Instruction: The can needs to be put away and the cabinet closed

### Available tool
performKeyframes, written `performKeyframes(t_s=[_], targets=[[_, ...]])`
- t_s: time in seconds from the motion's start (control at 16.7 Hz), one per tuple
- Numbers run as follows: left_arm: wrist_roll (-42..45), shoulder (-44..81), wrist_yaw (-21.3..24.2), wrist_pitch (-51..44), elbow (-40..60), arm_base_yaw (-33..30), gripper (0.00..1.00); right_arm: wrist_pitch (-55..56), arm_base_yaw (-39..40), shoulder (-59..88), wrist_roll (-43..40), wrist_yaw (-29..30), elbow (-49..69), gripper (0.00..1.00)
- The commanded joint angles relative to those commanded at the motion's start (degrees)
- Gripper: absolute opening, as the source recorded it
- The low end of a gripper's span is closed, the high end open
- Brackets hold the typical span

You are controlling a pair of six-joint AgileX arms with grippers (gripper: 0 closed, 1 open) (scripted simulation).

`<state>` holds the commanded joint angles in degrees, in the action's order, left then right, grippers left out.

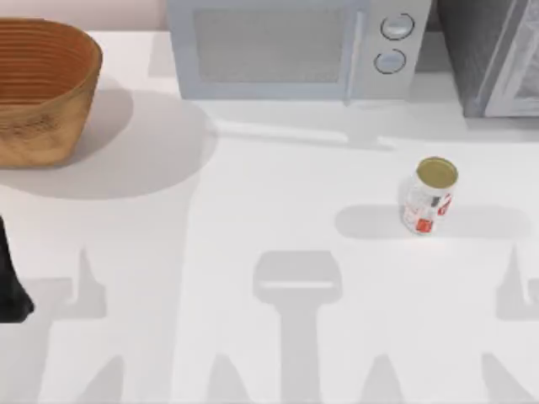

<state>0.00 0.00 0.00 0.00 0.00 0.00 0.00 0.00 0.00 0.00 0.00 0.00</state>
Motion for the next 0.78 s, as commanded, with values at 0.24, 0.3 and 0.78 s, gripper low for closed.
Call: performKeyframes(t_s=[0.24, 0.3, 0.78], targets=[[0.0, 0.0, 0.0, 0.0, 0.0, 0.0, 1.0, 0.92, 0.54, 1.49, 0.24, 0.49, 0.12, 1.0], [0.0, 0.0, 0.0, 0.0, 0.0, 0.0, 1.0, 1.91, 1.08, 3.0, 0.47, 0.99, 0.26, 1.0], [0.0, 0.0, 0.0, 0.0, 0.0, 0.0, 1.0, 22.59, 10.8, 31.61, 3.75, 10.36, 4.01, 1.0]])
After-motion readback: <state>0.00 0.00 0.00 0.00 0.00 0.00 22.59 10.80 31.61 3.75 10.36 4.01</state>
